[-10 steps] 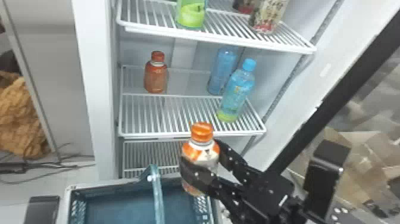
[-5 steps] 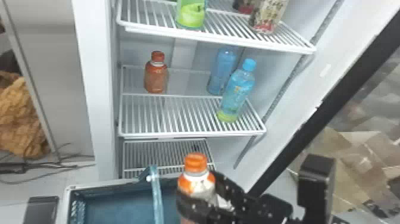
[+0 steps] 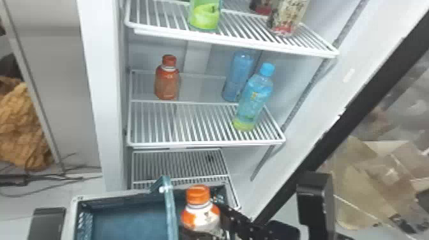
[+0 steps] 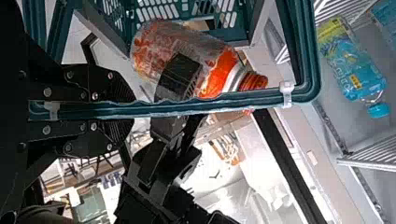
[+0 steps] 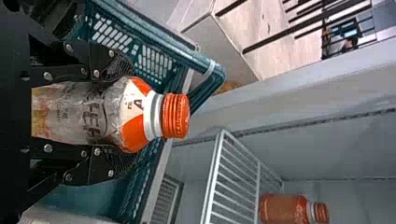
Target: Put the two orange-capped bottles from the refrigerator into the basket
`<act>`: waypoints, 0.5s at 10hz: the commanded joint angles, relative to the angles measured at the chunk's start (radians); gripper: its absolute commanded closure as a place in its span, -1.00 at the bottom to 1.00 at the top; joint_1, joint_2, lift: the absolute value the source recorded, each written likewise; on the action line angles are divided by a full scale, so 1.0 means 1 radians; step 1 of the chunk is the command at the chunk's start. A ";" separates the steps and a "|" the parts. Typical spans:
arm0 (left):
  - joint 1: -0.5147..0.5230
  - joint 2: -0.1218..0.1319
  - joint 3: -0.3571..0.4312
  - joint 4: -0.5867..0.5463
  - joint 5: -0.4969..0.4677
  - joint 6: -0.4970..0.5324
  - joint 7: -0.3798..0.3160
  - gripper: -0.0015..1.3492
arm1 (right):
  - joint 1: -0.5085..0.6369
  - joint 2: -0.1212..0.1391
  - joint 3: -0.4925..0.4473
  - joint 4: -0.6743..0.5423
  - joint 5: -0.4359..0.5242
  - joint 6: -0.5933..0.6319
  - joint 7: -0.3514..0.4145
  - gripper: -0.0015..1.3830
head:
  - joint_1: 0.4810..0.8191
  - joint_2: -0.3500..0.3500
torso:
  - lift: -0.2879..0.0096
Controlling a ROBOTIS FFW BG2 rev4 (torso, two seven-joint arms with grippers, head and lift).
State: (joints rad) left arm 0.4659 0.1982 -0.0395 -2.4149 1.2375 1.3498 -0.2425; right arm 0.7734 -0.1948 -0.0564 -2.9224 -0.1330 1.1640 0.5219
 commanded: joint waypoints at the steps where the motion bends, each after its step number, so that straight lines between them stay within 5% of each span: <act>1: -0.007 0.003 -0.006 0.003 0.003 0.000 0.000 0.77 | -0.022 -0.011 0.019 0.023 -0.007 0.024 0.001 0.26 | 0.27 -1.00 | -1.00; 3: -0.009 0.004 -0.006 0.003 0.003 0.000 0.000 0.77 | -0.032 -0.012 0.021 0.037 0.001 0.058 0.001 0.22 | 0.27 -1.00 | -1.00; 5: -0.012 0.006 -0.006 0.003 0.003 0.000 0.000 0.77 | -0.042 -0.018 0.026 0.047 0.017 0.080 0.001 -0.39 | 0.27 -1.00 | -1.00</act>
State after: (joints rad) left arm 0.4562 0.2032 -0.0450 -2.4113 1.2404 1.3499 -0.2425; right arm 0.7341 -0.2112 -0.0326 -2.8776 -0.1228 1.2406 0.5229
